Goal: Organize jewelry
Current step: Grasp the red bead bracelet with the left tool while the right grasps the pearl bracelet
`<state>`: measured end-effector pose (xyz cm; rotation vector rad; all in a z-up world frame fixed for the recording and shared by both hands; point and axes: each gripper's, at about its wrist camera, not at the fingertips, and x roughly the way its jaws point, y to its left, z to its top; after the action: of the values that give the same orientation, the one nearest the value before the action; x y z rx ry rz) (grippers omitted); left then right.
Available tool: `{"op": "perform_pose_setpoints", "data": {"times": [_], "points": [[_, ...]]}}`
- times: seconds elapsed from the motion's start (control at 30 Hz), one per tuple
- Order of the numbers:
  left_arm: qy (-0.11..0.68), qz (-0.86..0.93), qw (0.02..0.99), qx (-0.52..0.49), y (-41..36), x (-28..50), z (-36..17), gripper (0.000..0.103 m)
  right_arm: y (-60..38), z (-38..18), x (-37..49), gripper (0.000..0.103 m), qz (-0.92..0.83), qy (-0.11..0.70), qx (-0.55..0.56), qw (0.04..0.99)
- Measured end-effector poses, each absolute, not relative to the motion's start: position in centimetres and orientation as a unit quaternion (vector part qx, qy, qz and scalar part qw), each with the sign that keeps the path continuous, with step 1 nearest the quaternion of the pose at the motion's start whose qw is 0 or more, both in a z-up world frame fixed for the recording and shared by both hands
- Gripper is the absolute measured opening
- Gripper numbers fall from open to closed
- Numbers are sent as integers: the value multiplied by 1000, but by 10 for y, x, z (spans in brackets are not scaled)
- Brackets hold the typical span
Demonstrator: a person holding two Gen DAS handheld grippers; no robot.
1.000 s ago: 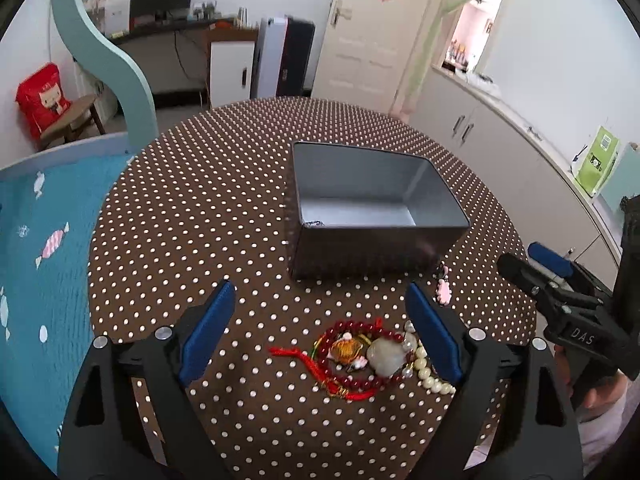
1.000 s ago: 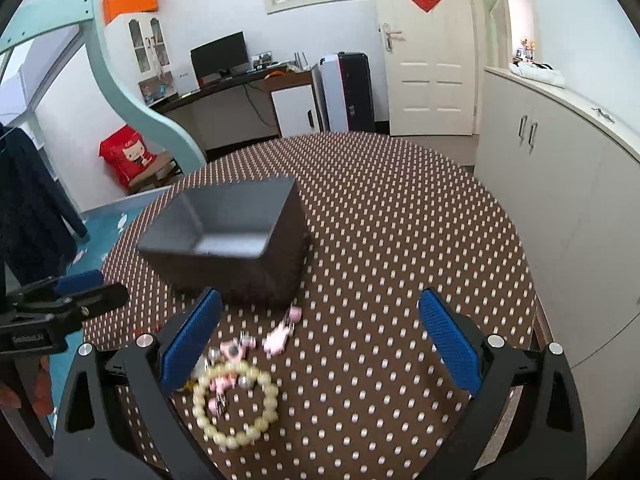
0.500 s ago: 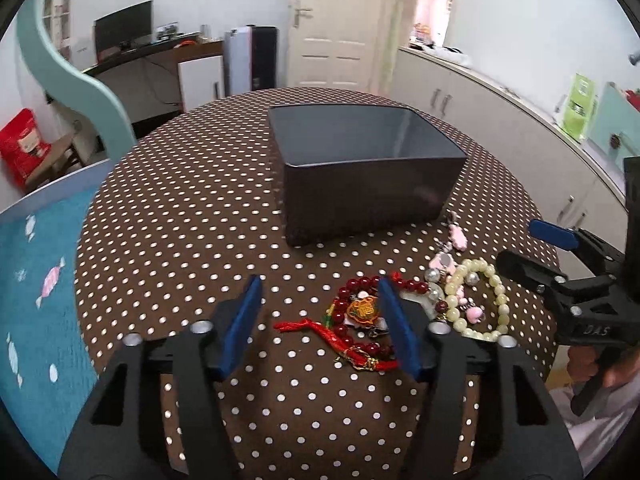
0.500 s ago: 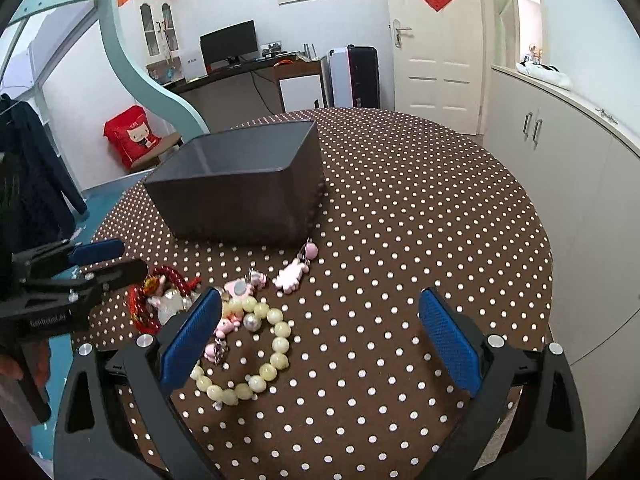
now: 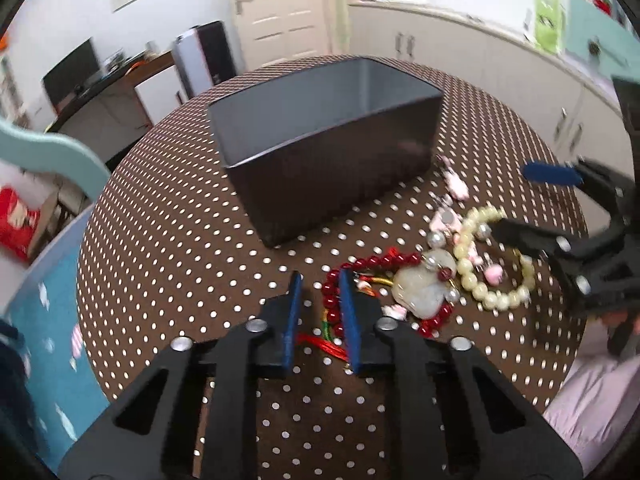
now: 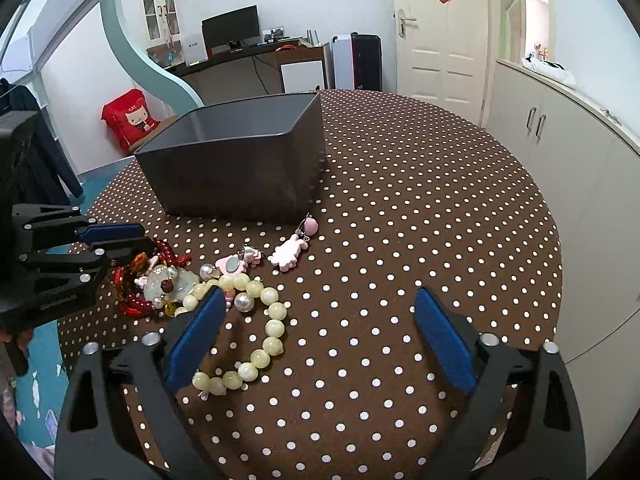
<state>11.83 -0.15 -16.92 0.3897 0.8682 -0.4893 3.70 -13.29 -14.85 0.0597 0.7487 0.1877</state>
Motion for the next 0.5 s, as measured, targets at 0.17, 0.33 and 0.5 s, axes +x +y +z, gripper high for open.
{"op": "perform_pose_setpoints", "data": {"times": [0.17, 0.33, 0.5], "points": [[414, -227, 861, 186, -5, 122, -172, 7, -121, -149, 40, 57, 89, 364, -13, 927], [417, -213, 874, 128, 11, 130, -168, 7, -124, -149, 41, 11, 94, 363, -11, 927], [407, -214, 885, 76, 22, 129, -157, 7, -140, -146, 47, 8, 113, 371, 39, 921]]}}
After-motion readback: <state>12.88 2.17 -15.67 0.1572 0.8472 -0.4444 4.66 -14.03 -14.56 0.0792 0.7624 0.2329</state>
